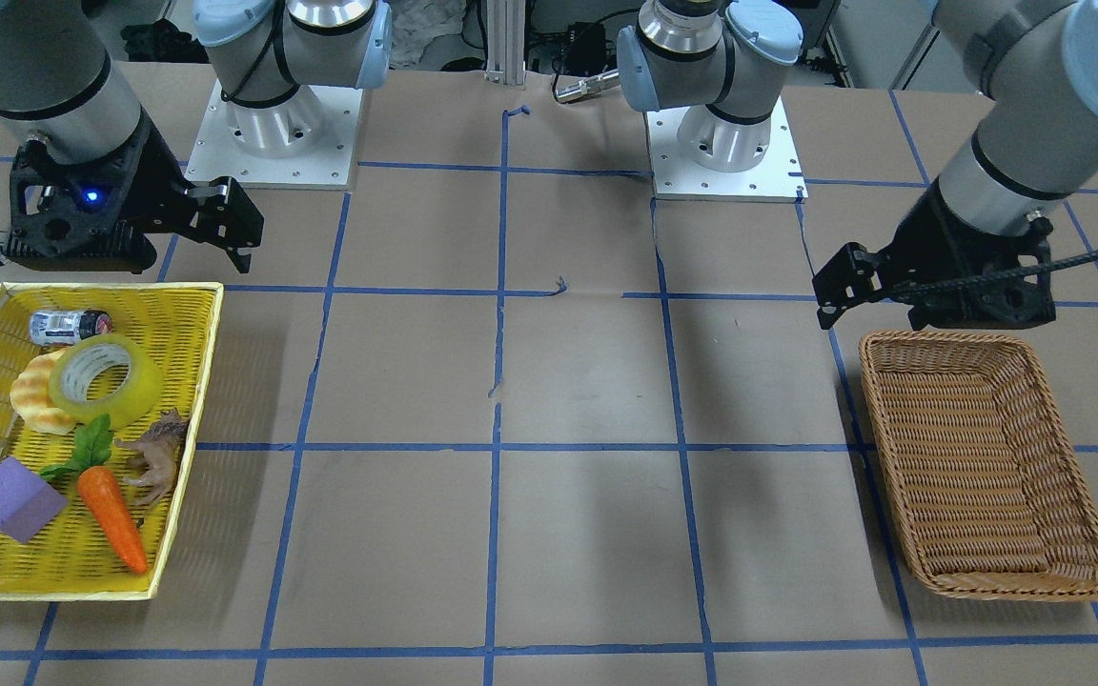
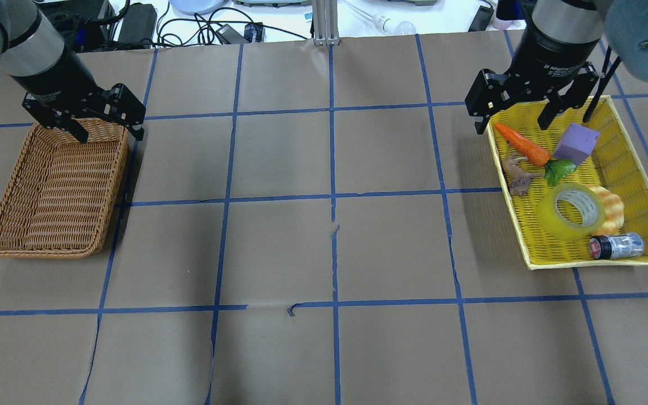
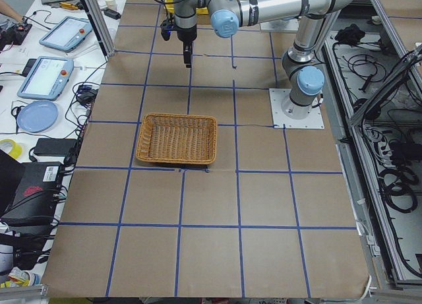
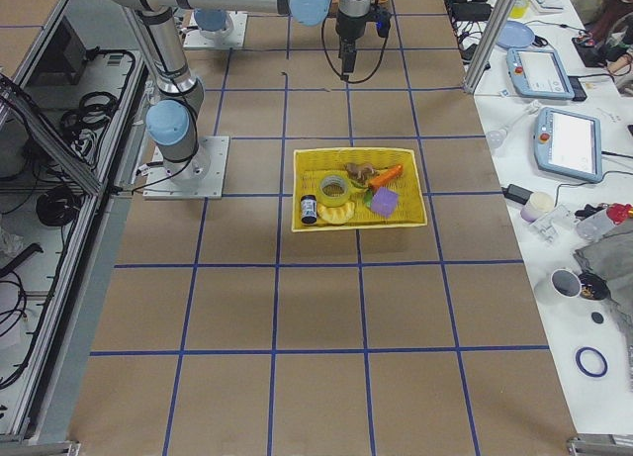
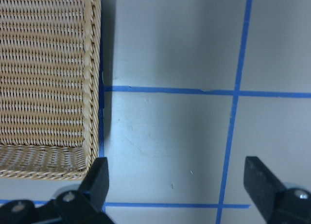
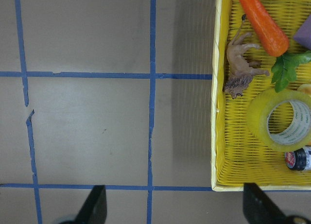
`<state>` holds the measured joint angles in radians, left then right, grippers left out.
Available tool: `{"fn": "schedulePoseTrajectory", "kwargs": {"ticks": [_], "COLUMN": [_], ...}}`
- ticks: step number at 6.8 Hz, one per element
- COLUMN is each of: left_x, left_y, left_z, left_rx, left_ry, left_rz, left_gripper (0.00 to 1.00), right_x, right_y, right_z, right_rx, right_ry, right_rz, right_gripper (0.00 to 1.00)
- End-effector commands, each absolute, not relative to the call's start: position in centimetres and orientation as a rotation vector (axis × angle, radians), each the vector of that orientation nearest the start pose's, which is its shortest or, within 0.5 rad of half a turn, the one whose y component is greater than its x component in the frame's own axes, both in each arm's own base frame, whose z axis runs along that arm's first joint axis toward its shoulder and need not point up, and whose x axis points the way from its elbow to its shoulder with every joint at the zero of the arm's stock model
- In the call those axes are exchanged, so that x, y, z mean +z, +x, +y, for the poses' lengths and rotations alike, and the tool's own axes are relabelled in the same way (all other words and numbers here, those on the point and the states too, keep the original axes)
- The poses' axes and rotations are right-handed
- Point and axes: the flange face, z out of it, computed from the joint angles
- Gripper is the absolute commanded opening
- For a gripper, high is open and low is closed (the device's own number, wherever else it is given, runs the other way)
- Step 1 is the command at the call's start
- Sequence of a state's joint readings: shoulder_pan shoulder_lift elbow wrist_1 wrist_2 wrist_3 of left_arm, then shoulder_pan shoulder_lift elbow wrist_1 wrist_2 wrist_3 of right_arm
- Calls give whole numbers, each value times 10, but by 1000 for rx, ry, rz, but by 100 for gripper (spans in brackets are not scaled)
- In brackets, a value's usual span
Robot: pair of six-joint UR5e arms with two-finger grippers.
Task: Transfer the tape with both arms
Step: 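Raise the left gripper off the brown basket rim and open it, then move the right gripper over the yellow tape roll in the yellow basket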
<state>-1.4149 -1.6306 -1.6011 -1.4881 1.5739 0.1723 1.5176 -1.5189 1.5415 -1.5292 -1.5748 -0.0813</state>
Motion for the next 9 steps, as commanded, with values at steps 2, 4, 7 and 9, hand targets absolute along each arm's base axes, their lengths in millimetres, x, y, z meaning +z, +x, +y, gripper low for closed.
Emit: {"fn": "schedulePoseTrajectory", "kwargs": {"ticks": [2,4,7,9], "left_x": [454,453,451,452], "left_y": [-85,-85,-85,-85], "left_z": [-520,-520,-520,-520], "left_rx": [24,26,31,28], "left_ry": [75,77,77,77], "left_rz": [3130,3132,3130,3133], "left_gripper": [100,100,100,100], "right_x": [472,471,471,468], "right_y": [105,105,105,92], "right_z": [-514,-514,-515,-521], "right_rx": [102,104,105,86], "right_ry": [-44,-44,-44,-8], "right_rz": [3143,3144,3147,3150], "right_gripper": [100,100,100,100]}}
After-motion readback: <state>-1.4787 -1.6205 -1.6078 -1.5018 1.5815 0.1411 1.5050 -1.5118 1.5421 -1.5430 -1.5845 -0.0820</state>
